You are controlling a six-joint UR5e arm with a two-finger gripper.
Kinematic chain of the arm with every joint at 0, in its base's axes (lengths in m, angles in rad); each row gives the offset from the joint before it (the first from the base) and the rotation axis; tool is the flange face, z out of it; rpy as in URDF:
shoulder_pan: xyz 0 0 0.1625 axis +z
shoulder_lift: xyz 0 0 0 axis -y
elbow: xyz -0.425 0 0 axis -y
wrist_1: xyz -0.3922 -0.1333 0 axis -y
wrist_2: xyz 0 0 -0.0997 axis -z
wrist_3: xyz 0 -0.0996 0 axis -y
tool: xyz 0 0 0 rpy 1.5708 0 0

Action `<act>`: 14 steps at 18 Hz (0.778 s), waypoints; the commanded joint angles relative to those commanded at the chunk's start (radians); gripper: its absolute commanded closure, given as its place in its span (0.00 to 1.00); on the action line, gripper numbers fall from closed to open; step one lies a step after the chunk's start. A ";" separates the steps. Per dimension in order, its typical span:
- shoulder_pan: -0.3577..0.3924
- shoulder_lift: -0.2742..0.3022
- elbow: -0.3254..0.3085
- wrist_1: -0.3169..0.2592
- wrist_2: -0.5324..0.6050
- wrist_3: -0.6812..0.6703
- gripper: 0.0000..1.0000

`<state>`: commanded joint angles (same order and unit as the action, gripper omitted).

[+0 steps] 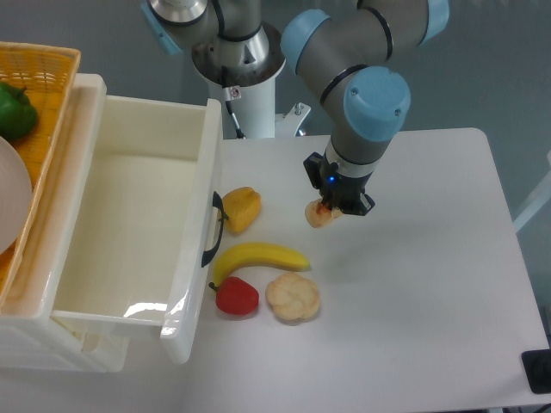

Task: Place the square bread in the upper white drawer
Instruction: 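Hold the small bread roll in the gripper above the table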

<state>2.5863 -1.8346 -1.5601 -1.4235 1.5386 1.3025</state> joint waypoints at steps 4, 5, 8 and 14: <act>0.002 0.000 0.005 0.002 0.000 -0.014 1.00; -0.002 0.000 0.005 0.002 0.000 -0.029 1.00; 0.000 0.000 0.006 0.003 -0.002 -0.034 1.00; -0.003 0.002 0.015 0.002 -0.008 -0.065 1.00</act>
<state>2.5832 -1.8331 -1.5447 -1.4220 1.5309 1.2380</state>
